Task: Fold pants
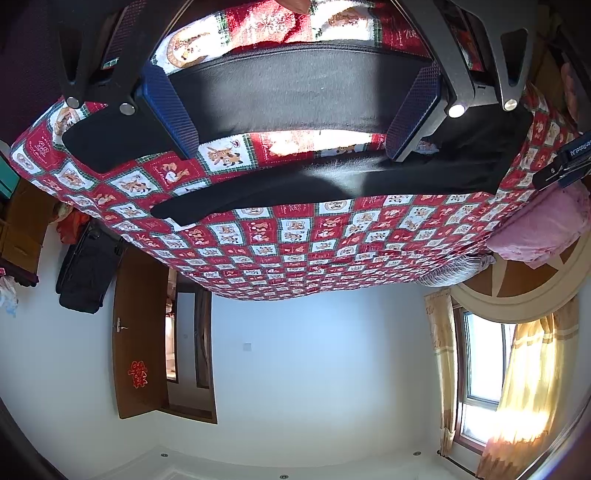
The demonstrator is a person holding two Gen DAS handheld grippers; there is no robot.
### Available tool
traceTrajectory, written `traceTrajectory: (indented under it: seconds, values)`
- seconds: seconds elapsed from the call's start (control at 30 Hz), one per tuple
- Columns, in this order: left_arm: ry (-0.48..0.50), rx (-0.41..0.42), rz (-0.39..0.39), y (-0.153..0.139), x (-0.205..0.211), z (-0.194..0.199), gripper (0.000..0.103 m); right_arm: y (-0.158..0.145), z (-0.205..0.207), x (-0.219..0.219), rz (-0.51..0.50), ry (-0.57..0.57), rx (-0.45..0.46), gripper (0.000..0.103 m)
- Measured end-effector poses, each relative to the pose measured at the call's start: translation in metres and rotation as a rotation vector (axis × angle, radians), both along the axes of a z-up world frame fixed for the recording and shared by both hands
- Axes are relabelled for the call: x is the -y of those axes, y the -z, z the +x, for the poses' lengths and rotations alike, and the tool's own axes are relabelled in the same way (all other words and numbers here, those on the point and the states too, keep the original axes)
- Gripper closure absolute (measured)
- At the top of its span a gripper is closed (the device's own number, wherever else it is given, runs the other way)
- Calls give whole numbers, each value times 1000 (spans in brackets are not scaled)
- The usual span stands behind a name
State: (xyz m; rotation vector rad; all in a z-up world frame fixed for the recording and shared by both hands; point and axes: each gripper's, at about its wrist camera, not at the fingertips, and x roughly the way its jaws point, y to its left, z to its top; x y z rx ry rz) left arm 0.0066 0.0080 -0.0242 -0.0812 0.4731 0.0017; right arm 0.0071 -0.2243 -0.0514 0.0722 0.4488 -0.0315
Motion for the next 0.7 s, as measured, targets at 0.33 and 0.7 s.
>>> traceTrajectory:
  seconds: [0.33,0.7]
  values:
    - [14,-58,-4,17,-19,28,0,16,13,4,27,-75,-27,1]
    - [-159,-176,127,56,-144,133,0,60,70,47,67,-21,-132,1]
